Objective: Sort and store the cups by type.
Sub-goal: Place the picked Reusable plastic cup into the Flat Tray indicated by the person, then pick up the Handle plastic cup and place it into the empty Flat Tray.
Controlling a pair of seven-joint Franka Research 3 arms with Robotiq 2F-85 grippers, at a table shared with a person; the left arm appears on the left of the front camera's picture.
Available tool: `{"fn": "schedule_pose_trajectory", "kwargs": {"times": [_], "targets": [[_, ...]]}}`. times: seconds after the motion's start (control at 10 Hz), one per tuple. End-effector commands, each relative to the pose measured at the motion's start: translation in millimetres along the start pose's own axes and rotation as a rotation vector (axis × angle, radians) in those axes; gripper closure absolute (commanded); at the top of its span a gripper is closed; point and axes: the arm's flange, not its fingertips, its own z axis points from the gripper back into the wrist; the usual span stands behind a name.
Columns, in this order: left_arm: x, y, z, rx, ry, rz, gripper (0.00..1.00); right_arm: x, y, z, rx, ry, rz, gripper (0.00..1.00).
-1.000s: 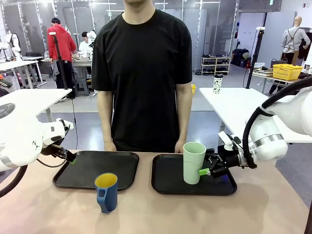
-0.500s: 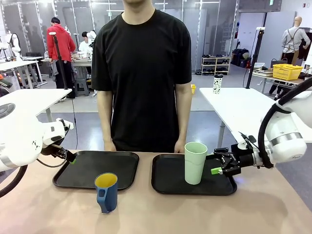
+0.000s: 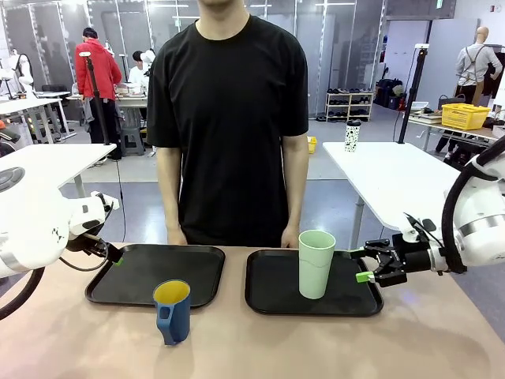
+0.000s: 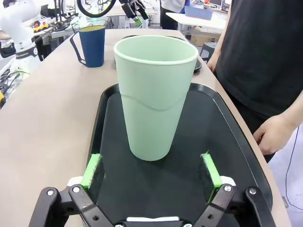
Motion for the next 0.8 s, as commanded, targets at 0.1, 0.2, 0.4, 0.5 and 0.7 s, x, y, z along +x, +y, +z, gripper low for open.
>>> {"fn": "schedule_pose_trajectory", "kwargs": {"times": [0.1, 0.2, 0.4, 0.5, 0.7], "targets": [[0.9, -0.5, 1.1, 0.002, -0.001, -0.008, 0.0, -0.2, -2.9, -0.9, 0.011, -0.001, 0.007, 0.0], [0.9, -0.5, 1.1, 0.002, -0.001, -0.008, 0.0, -0.2, -2.9, -0.9, 0.011, -0.001, 0.007, 0.0], [0.9, -0.5, 1.1, 0.002, -0.001, -0.008, 0.0, -0.2, -2.9, -0.9, 0.011, -0.001, 0.007, 0.0], [0.9, -0.5, 1.1, 0.002, -0.001, -0.008, 0.0, -0.2, -2.9, -0.9, 0.011, -0.001, 0.007, 0.0], [0.9, -0.5, 1.1, 0.002, -0.001, -0.008, 0.0, -0.2, -2.9, -0.9, 0.011, -0.001, 0.007, 0.0]]}}
